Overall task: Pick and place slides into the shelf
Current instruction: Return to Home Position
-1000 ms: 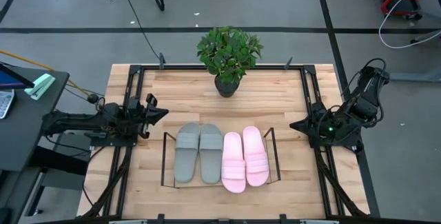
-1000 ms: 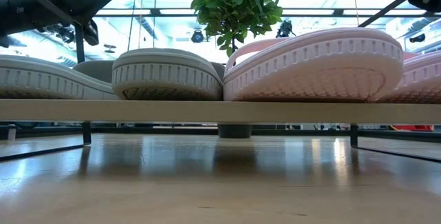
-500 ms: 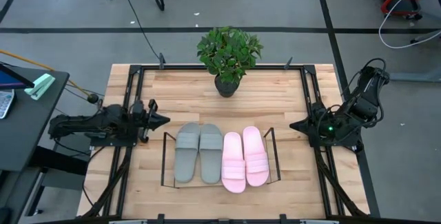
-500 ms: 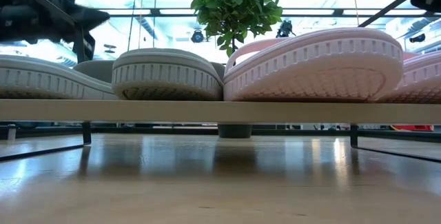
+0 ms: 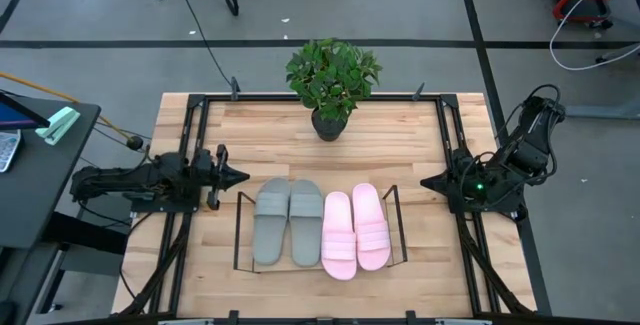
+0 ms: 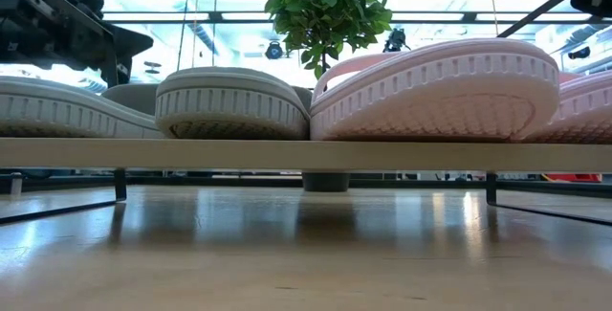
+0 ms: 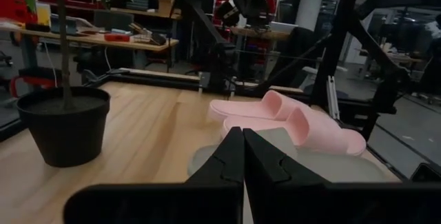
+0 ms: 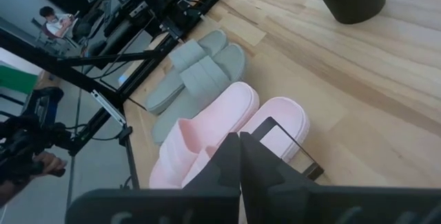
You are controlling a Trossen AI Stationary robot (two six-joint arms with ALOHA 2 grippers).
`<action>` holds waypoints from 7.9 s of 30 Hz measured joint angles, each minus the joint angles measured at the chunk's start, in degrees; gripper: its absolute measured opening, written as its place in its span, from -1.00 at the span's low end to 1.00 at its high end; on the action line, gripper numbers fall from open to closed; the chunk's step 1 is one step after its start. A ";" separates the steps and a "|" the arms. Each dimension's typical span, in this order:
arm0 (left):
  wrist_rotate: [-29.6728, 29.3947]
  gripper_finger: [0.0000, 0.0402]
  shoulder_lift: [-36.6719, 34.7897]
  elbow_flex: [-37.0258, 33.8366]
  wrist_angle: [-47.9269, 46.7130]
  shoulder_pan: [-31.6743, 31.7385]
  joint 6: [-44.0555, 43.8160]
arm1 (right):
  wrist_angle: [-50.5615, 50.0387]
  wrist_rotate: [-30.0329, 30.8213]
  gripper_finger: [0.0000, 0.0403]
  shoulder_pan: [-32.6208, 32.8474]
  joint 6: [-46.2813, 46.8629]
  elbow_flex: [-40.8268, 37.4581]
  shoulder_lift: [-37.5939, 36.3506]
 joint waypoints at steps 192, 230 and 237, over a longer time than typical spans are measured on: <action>-0.09 -0.83 0.06 -0.04 0.06 0.00 3.02 | 56.41 -51.06 -0.86 -48.87 -73.67 -47.50 -37.53; -0.11 -0.89 0.06 -0.04 0.06 0.00 3.00 | 56.41 -51.06 -0.87 -48.85 -73.66 -47.50 -37.53; -0.10 -0.89 0.06 -0.04 0.06 0.00 3.03 | 56.40 -51.06 -0.87 -48.87 -73.65 -47.50 -37.53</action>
